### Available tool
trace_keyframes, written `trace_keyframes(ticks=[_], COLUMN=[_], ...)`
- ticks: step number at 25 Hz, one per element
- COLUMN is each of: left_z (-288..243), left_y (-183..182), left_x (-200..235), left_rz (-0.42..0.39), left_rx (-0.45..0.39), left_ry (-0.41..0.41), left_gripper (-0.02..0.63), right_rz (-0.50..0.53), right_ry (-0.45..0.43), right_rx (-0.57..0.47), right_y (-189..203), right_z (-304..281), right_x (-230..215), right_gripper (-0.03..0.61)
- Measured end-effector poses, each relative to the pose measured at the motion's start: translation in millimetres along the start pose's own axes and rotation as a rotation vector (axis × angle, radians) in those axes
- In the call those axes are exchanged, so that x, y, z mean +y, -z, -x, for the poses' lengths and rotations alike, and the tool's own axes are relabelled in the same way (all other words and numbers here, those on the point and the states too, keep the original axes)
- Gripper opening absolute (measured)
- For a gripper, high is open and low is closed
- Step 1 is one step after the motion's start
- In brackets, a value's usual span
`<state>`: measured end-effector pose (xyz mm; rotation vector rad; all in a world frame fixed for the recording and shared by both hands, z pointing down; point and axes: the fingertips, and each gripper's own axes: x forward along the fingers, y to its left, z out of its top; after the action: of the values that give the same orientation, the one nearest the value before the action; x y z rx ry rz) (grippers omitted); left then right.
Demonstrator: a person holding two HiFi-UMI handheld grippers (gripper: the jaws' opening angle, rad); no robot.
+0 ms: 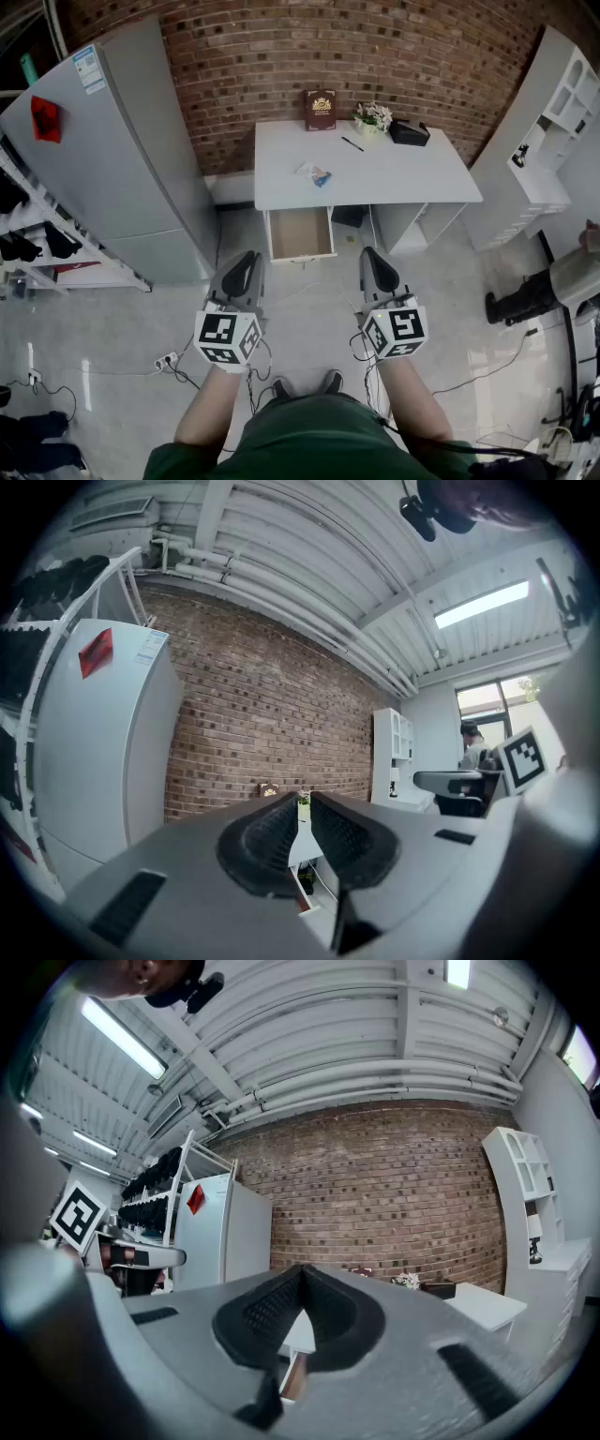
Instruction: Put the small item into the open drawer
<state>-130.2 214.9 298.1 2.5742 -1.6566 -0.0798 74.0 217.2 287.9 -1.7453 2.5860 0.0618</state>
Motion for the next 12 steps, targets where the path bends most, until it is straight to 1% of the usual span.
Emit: trace_keyframes(ticks=[5,12], left_z=[-11.1,-28.2], left_y=[1.9,4.4], left_x=[-28.2,-62.7], left_rz=[-0.001,-0.017], left_rx=[0.006,0.016], left_ry=[-0.01,-0.047], left_gripper=[0.04,0.04], right_rz=[-0.009,-0.095], right_ry=[-0.017,-0.063], right_rx=[0.006,0.005], right_y=[2.9,12.6], right_z=[9.7,16.2], right_x=[-25.7,-67.2], right_gripper=[0.0,0.002])
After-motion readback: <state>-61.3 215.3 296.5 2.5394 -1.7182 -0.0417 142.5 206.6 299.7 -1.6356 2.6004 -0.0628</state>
